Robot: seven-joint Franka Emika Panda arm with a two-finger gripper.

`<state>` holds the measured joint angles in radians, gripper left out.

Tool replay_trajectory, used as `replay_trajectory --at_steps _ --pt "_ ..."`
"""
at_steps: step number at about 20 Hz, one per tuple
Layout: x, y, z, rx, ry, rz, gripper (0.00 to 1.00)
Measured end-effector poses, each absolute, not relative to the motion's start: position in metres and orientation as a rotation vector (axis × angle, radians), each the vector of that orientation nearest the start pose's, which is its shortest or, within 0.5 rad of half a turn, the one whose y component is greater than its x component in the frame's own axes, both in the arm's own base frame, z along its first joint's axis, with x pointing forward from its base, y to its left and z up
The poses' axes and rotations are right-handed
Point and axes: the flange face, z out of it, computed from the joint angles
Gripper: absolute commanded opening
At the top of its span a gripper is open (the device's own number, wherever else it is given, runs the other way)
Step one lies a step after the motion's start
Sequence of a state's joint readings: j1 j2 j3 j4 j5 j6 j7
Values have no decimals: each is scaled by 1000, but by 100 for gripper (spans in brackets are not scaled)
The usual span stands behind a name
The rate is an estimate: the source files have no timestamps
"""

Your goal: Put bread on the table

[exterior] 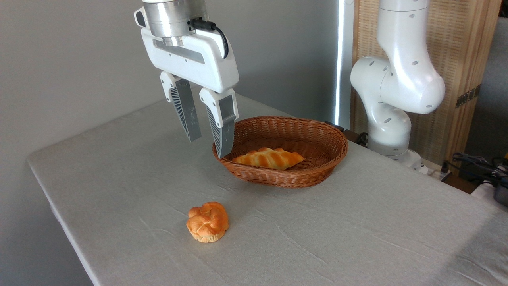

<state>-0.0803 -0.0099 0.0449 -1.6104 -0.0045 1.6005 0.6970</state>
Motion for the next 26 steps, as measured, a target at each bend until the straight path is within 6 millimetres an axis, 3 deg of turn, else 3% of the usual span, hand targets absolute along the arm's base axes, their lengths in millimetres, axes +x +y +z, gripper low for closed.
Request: replay_trajectory --at_steps 18,26 --pt "553 -23 609 -2937 1138 13 100" --pt "540 -58 595 -2932 1234 36 100"
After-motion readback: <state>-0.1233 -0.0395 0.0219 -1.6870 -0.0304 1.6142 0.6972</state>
